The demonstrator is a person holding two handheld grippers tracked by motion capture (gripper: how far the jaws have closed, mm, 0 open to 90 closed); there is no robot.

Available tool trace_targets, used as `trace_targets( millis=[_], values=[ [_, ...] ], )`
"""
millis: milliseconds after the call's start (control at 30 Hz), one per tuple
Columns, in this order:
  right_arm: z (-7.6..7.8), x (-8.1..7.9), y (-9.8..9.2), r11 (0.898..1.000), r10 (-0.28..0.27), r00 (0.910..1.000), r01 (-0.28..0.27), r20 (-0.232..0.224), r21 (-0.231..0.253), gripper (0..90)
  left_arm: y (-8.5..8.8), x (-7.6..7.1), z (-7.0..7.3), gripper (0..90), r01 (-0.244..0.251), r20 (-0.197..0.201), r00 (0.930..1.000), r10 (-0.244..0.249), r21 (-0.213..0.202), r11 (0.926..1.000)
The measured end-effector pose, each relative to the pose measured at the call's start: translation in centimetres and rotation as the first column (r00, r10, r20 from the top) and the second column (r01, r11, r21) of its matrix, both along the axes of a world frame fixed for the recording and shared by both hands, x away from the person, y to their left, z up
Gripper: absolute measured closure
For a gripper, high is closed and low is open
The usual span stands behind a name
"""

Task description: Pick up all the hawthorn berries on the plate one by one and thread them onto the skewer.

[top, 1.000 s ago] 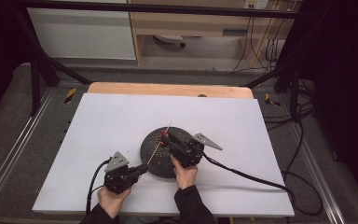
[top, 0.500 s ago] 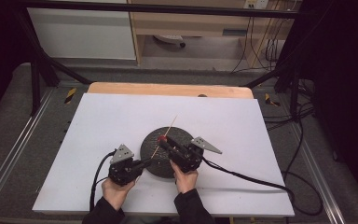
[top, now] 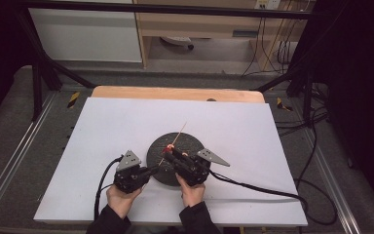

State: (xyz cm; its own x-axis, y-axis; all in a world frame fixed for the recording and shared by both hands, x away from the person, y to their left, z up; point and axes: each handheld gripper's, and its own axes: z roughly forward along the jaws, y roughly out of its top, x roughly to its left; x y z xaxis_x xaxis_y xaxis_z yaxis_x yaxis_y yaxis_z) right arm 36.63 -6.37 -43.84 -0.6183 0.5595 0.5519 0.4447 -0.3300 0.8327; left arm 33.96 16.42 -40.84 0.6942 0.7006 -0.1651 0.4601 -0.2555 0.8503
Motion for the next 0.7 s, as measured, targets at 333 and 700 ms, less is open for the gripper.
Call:
trace_targets(
  millis=[333,700],
  values=[
    [-0.6,-0.53,0.22,0.999,0.03,0.9993,-0.03,-0.023,-0.026,60.9,0.04,-0.1,-0.48,88.1,0.01,0.002,0.9999,-0.01,0.017,0.9998],
    [0.23,-0.66,-0.29,0.995,0.048,0.9983,-0.051,-0.034,-0.087,45.9,0.8,-0.36,-0.31,88.1,0.011,0.011,0.9999,-0.011,0.016,0.9998]
  ],
)
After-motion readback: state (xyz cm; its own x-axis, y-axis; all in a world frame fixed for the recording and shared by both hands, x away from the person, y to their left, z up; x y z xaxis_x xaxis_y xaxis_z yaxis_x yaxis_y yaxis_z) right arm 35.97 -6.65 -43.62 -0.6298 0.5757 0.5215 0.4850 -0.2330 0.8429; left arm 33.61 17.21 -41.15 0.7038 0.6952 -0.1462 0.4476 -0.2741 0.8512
